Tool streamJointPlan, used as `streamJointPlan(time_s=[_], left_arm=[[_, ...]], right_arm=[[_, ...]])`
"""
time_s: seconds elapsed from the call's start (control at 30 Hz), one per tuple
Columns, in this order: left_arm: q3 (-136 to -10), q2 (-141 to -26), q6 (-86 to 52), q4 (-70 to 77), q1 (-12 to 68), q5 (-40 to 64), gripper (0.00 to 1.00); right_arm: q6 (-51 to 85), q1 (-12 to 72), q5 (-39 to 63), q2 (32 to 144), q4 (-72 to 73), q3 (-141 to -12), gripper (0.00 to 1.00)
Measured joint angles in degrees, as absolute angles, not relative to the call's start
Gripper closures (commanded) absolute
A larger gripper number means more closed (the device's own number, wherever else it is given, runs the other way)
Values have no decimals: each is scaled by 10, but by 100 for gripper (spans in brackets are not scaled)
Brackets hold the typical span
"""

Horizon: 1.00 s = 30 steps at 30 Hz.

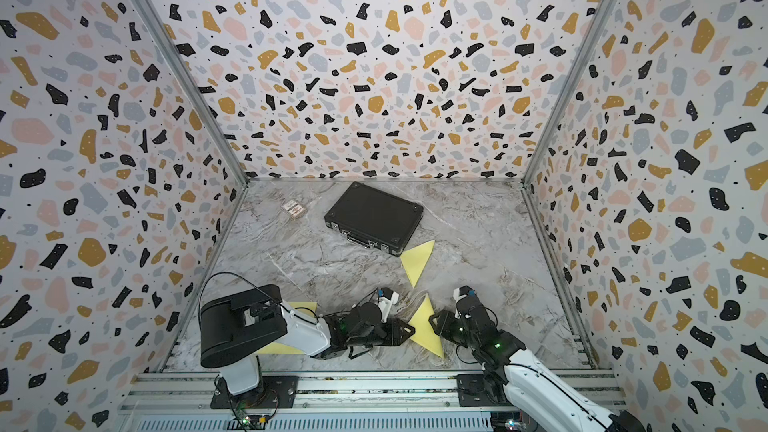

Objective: Fold the square paper diagonally
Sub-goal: Fold the paper at the center of the board.

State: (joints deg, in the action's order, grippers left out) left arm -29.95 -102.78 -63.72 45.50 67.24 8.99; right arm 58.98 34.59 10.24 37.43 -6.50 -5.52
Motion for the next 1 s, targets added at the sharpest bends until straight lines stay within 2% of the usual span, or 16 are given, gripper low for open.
streamJointPlan(time_s=[0.27,0.77,1.0], left_arm=[[-293,-1032,-639,472,672,90,70],[-287,-1039,-642,489,672,91,73],[-285,-1041,-642,493,672,90,77]], right_arm=[[605,375,64,406,-26,-55,62],[587,389,60,485,33,-70,64],[576,401,60,489,40,-70,64]])
